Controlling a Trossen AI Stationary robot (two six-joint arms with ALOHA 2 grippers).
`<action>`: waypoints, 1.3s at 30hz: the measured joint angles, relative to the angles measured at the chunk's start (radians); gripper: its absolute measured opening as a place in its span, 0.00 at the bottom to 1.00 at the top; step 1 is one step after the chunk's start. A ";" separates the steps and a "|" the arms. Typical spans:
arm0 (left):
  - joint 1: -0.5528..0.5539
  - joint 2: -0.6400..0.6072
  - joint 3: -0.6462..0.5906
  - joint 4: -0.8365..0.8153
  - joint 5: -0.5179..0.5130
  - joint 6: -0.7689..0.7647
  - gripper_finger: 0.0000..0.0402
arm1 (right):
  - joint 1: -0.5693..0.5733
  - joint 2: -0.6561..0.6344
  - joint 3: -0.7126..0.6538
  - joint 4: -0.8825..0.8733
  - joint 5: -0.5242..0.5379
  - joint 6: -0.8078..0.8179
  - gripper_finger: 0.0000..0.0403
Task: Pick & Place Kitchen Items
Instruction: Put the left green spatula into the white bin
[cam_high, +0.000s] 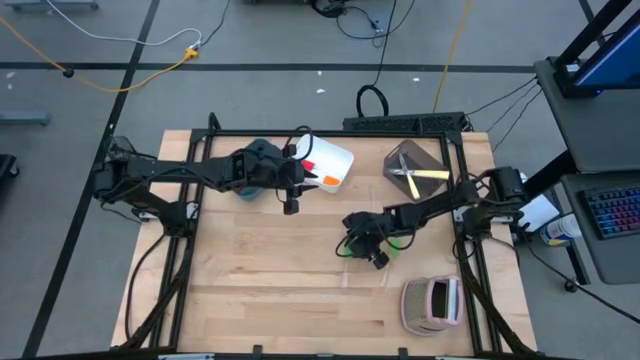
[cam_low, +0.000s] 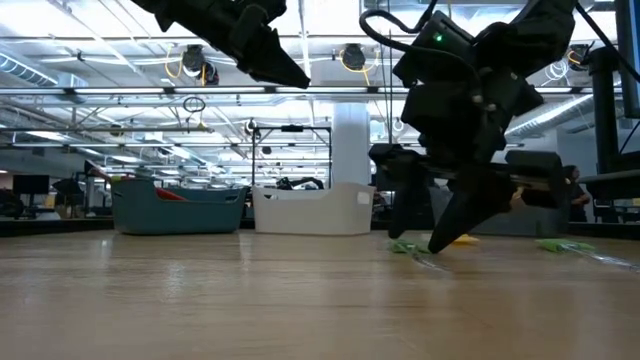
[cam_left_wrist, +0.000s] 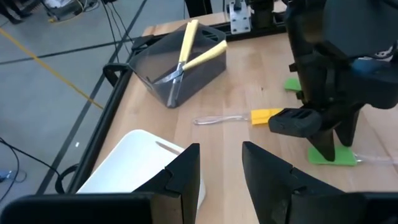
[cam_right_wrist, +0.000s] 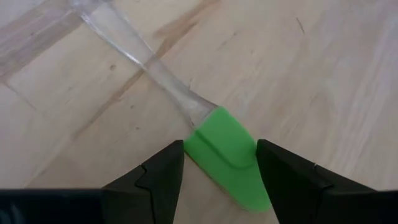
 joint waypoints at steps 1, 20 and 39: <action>0.000 0.000 0.000 -0.002 0.000 -0.001 0.30 | -0.004 0.001 0.000 0.002 -0.015 -0.016 0.49; 0.001 0.000 0.000 -0.060 0.000 -0.048 0.30 | 0.002 0.056 -0.009 0.046 -0.054 -0.032 0.22; 0.000 0.000 0.000 -0.081 0.002 -0.061 0.30 | -0.007 0.062 -0.012 0.197 0.045 0.058 0.05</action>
